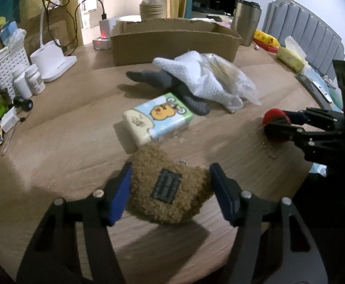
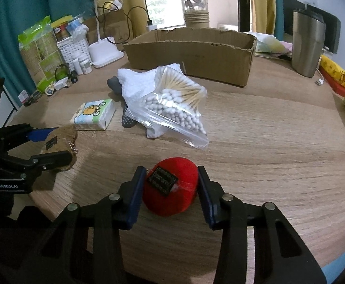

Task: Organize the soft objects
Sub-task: 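Grasp the brown fuzzy plush with the left gripper while the right gripper grasps the red pouch, then carry the plush and the red pouch together over the cardboard box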

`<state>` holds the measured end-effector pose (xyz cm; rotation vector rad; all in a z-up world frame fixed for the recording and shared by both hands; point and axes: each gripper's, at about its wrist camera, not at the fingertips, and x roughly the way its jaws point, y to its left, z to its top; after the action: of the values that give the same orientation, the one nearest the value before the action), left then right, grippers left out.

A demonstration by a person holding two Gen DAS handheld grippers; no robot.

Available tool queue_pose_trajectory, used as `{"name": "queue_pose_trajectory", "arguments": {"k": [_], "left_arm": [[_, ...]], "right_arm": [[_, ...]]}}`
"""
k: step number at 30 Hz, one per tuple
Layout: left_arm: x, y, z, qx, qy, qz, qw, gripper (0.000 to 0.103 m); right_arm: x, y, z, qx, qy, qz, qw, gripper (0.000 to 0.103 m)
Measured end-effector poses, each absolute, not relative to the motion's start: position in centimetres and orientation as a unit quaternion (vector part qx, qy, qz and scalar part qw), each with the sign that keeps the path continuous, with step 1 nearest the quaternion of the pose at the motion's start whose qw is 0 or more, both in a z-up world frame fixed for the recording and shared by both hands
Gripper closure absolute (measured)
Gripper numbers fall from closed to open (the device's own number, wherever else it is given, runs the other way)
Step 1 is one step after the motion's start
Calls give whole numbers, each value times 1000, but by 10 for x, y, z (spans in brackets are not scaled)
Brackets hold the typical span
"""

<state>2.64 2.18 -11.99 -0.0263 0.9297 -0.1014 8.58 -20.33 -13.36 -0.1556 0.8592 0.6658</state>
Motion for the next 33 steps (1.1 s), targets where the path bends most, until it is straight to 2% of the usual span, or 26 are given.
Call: {"name": "queue_pose_trajectory", "arguments": {"k": [33], "left_arm": [[59, -12, -59, 31, 330, -81, 940, 39]], "right_arm": [[113, -229, -76, -29, 315, 328, 890, 59]]}}
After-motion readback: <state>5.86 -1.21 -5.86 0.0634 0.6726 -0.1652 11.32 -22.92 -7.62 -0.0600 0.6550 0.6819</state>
